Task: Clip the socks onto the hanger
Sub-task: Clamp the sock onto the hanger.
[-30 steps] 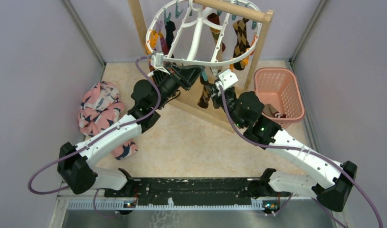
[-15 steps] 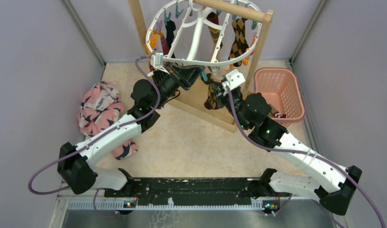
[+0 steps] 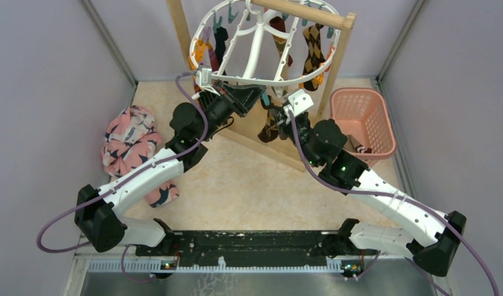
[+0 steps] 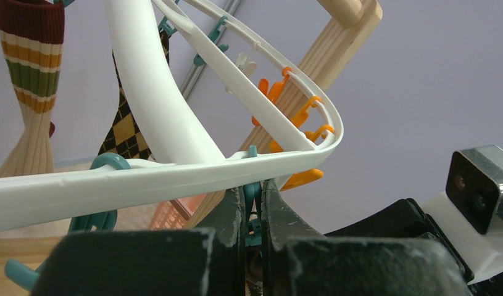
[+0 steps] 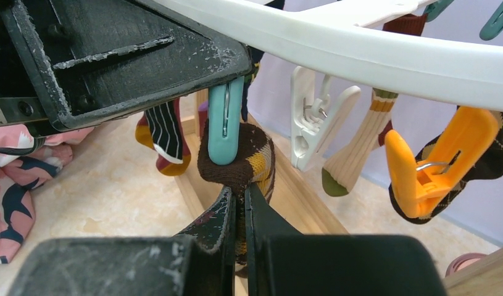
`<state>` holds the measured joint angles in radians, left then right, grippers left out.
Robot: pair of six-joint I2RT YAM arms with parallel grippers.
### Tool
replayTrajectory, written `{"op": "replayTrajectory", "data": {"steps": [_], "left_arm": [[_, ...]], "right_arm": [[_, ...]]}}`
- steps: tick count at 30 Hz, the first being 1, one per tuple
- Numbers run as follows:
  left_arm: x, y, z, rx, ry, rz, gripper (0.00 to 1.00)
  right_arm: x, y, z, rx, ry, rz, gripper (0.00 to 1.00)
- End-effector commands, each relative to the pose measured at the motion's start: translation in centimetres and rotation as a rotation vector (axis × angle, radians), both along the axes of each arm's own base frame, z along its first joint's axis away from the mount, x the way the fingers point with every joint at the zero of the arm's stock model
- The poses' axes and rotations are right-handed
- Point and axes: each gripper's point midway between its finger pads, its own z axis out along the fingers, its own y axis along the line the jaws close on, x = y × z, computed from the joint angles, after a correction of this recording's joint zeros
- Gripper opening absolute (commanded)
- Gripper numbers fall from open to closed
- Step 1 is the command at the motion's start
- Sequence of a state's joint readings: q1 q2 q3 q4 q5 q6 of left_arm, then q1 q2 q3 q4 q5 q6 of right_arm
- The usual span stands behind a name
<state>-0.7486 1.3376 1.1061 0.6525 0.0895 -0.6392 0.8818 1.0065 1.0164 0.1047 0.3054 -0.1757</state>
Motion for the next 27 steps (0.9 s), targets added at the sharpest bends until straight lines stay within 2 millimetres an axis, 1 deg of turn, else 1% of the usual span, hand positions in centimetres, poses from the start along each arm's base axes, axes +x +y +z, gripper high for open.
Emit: {"op": "replayTrajectory", "data": {"steps": [1, 10, 11, 14, 15, 23, 27], "left_arm": [[-1.07, -0.76, -1.18, 0.038, 0.027, -0.068, 0.00], [-0.71, -0.80, -1.57, 0.041, 0.040, -0.064, 0.01], [-0.71, -0.81, -1.60, 0.042, 0.040, -0.067, 0.05], [-0.84, -0.88, -1.59, 0.043, 0.035, -0.075, 0.24], [-0.86, -0.88, -1.58, 0.042, 0.033, -0.076, 0.27], [-1.08, -0.96, -1.57, 0.045, 0.024, -0.086, 0.36], [-1.09, -0.84, -1.54, 0.043, 0.024, -0.082, 0.47]], "right_arm": [[-0.50, 0.37, 3.82, 0.085, -0.082, 0.025, 0.00], [-0.72, 0.44, 4.63, 0.095, -0.096, 0.038, 0.00], [-0.75, 0.46, 4.69, 0.096, -0.097, 0.039, 0.00], [-0.75, 0.50, 4.59, 0.094, -0.096, 0.041, 0.00], [-0.76, 0.50, 4.61, 0.095, -0.095, 0.041, 0.00], [-0.76, 0.60, 4.39, 0.098, -0.091, 0.045, 0.00], [-0.79, 0.65, 4.33, 0.097, -0.088, 0.048, 0.00]]}}
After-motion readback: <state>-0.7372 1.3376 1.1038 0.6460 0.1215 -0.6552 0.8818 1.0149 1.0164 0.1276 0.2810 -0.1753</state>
